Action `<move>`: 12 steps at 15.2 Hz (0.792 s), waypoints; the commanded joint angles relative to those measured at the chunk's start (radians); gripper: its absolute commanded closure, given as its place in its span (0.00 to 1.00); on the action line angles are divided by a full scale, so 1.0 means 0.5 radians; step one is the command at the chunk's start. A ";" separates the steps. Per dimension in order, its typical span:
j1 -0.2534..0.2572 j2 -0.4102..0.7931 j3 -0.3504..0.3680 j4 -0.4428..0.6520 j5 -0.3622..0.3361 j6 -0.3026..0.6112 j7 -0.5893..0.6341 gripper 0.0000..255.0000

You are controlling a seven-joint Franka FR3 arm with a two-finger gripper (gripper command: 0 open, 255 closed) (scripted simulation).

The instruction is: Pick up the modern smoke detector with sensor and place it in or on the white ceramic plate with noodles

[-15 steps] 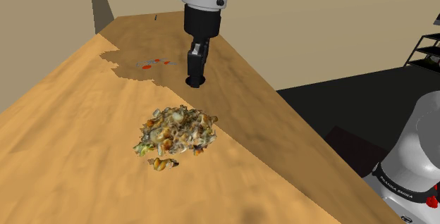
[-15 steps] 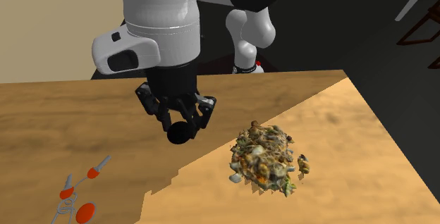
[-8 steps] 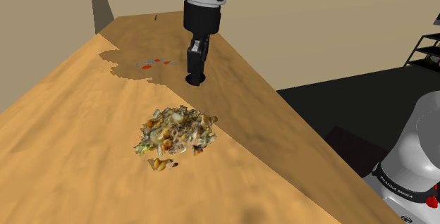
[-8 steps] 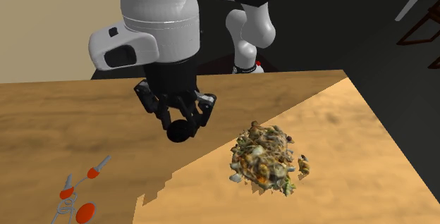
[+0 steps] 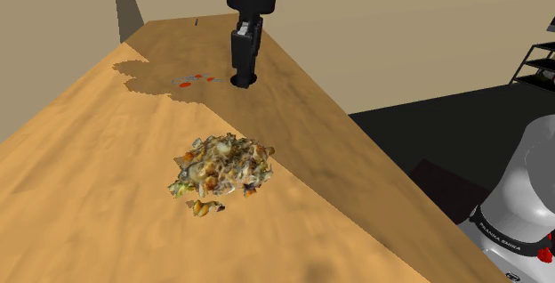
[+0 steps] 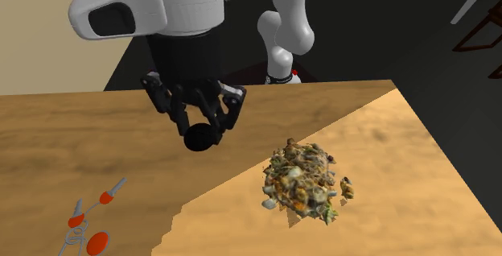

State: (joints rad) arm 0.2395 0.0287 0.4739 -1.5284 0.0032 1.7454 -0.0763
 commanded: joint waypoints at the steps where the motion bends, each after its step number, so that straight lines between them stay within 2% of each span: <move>1: 0.002 0.018 0.002 0.069 -0.009 -0.054 0.004 1.00; 8: 0.023 0.097 0.015 0.328 -0.051 -0.243 0.030 1.00; 12: 0.131 0.095 0.100 0.333 -0.093 -0.252 0.221 1.00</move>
State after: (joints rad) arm 0.2937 0.0808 0.5150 -1.3574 -0.0409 1.6198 0.0123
